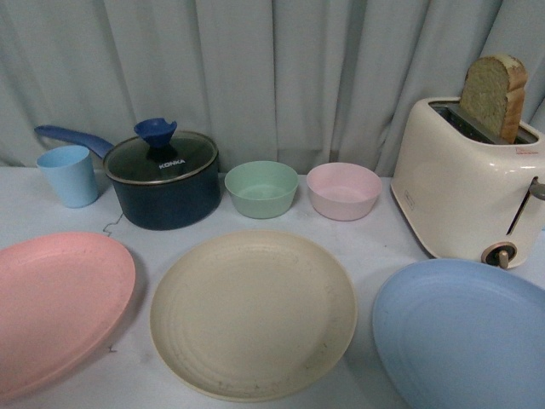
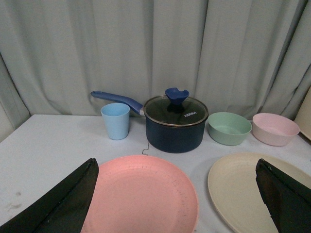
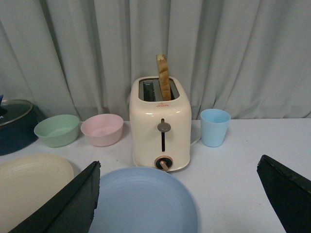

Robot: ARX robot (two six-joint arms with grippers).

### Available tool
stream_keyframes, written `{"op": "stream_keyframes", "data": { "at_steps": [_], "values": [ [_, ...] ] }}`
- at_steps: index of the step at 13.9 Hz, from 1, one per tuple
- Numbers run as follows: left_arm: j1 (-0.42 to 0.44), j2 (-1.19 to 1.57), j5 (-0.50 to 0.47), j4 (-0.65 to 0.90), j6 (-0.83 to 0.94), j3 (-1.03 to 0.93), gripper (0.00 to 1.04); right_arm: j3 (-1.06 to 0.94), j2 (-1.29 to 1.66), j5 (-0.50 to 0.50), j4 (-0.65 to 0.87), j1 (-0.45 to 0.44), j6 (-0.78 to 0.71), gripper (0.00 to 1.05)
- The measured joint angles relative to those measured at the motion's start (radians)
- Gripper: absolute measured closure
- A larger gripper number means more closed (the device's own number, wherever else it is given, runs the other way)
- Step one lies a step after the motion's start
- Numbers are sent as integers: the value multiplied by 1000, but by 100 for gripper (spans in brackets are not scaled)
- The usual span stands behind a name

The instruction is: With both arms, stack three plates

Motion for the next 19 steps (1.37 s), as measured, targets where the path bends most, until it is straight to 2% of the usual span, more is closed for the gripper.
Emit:
{"op": "stream_keyframes", "data": {
  "at_steps": [4,5,6,9,12,15,19],
  "values": [
    [0,0,0,0,0,0,7,0,0,0,0,0,0,6],
    [-12,61,-54,-173,-49,60,7,0,0,0,-1,0,0,6],
    [33,298,-67,-314,-140,178,7,0,0,-2,1,0,-1,6],
    [235,692,90,24,-145,298,7,0,0,0,0,0,-1,6],
    [332,1221,164,376,-55,490,7,0,0,0,0,0,-1,6],
    [388,1635,177,445,21,687,7,0,0,0,0,0,-1,6],
    [452,1889,194,466,67,749,7,0,0,0,0,0,-1,6]
  ]
}}
